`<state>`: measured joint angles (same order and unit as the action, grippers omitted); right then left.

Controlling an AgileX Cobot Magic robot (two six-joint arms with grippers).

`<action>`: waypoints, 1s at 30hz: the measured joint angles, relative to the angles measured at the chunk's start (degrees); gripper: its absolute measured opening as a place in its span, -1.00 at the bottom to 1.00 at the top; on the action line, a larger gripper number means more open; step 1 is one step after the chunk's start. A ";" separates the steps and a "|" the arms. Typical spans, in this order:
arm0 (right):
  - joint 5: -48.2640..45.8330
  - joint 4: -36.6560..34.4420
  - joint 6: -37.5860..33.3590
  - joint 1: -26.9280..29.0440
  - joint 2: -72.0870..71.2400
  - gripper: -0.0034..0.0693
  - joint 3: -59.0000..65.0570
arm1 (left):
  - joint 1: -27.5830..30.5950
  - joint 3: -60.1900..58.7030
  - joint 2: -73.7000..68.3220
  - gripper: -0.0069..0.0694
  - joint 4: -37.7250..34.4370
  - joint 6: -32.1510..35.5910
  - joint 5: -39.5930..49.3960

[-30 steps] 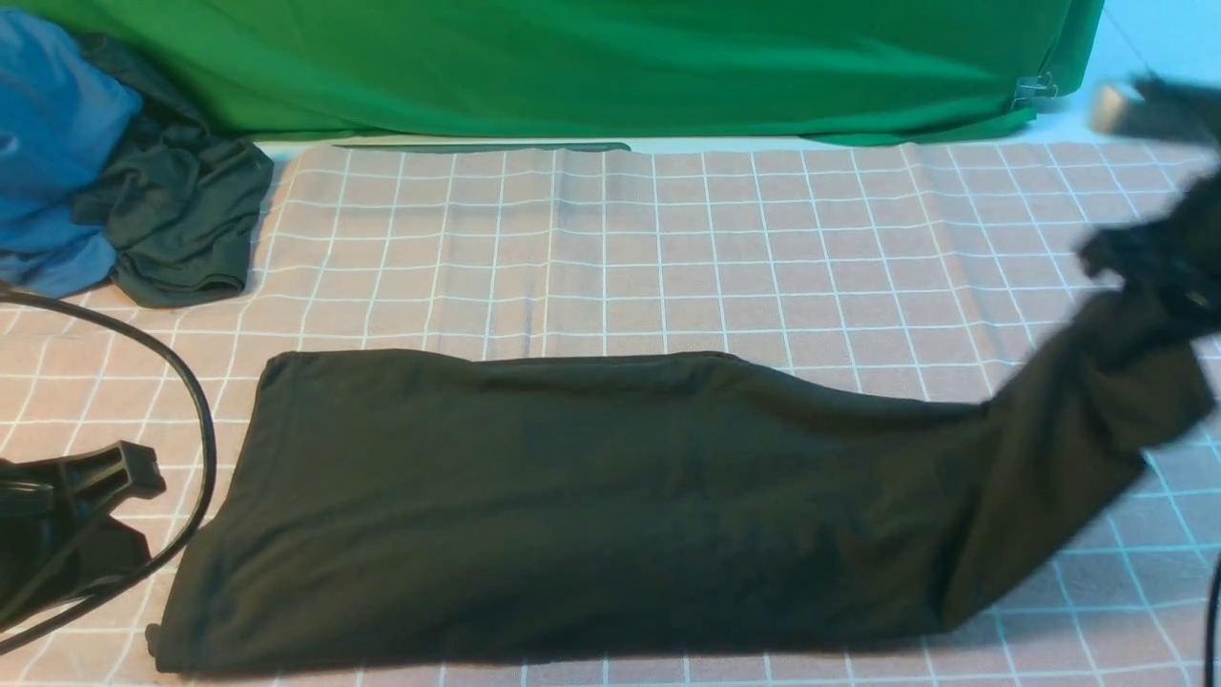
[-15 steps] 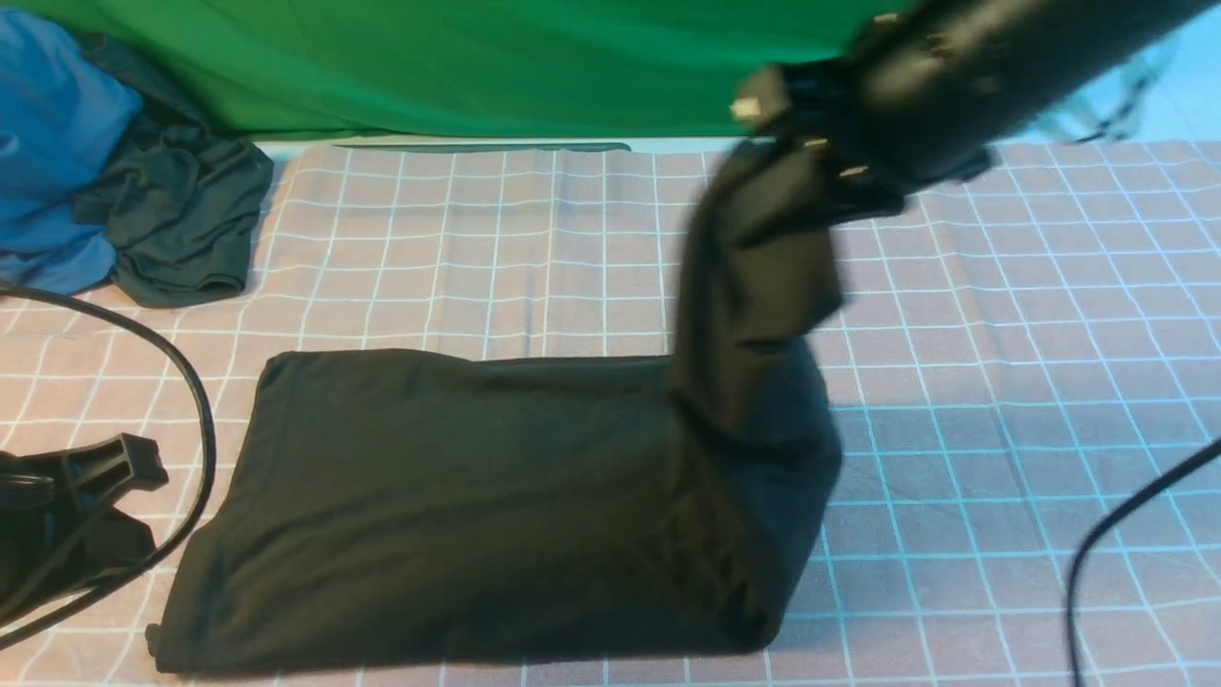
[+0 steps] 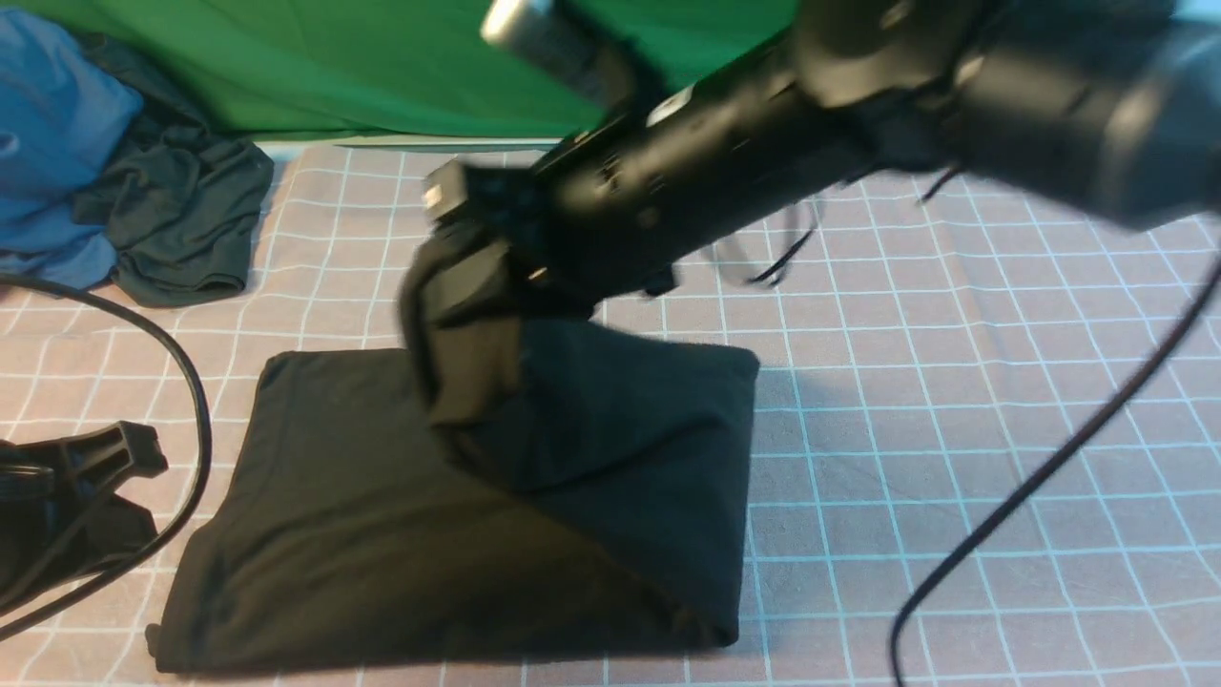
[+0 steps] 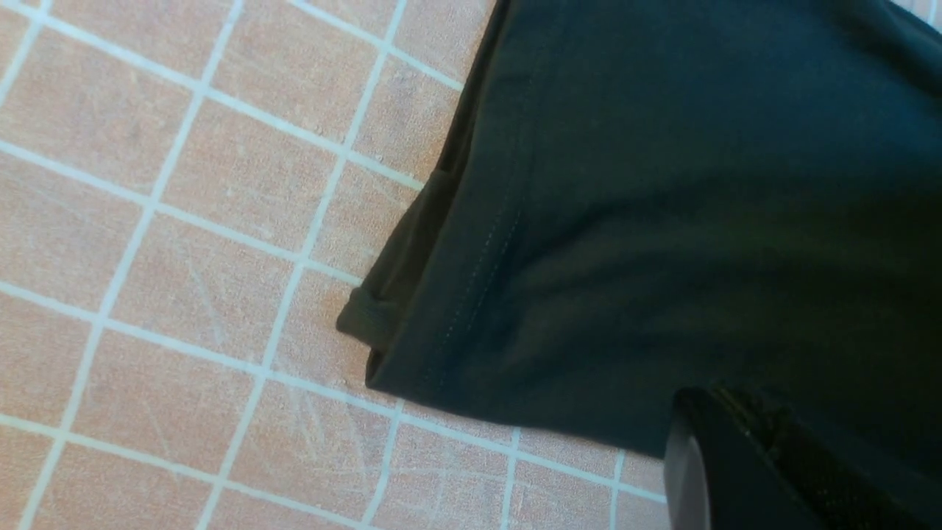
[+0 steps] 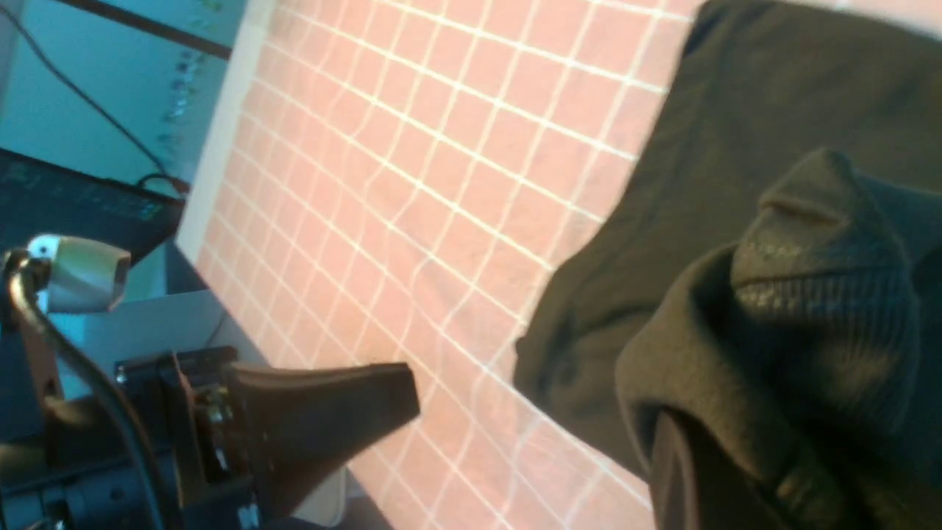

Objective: Fold a long-sleeved shirt over a pink coffee tablecloth.
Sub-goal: 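Fold the right end of the dark garment over onto its left end with the right gripper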

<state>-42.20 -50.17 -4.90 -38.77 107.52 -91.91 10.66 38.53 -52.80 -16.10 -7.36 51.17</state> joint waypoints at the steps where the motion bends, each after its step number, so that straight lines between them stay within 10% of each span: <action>1: 0.69 -1.05 -0.57 -0.65 0.96 -0.57 -0.34 | 0.00 0.00 0.00 -0.78 0.00 0.00 -0.24; 15: 11.98 -4.22 -4.27 -7.34 11.35 -0.52 -3.10 | 0.00 0.00 0.00 -0.78 0.00 -0.11 -1.25; 25: 11.00 -4.88 -8.25 -8.36 13.15 0.20 -4.74 | 0.00 0.00 0.00 -0.78 -0.46 -0.12 -1.38; 30: 0.24 -2.99 -11.84 -5.28 12.78 0.24 -10.04 | 0.00 0.00 0.00 -0.78 -0.88 -0.12 -0.63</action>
<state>-41.95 -53.16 -16.74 -44.05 120.30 -101.96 10.66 38.53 -52.80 -16.98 -7.47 50.54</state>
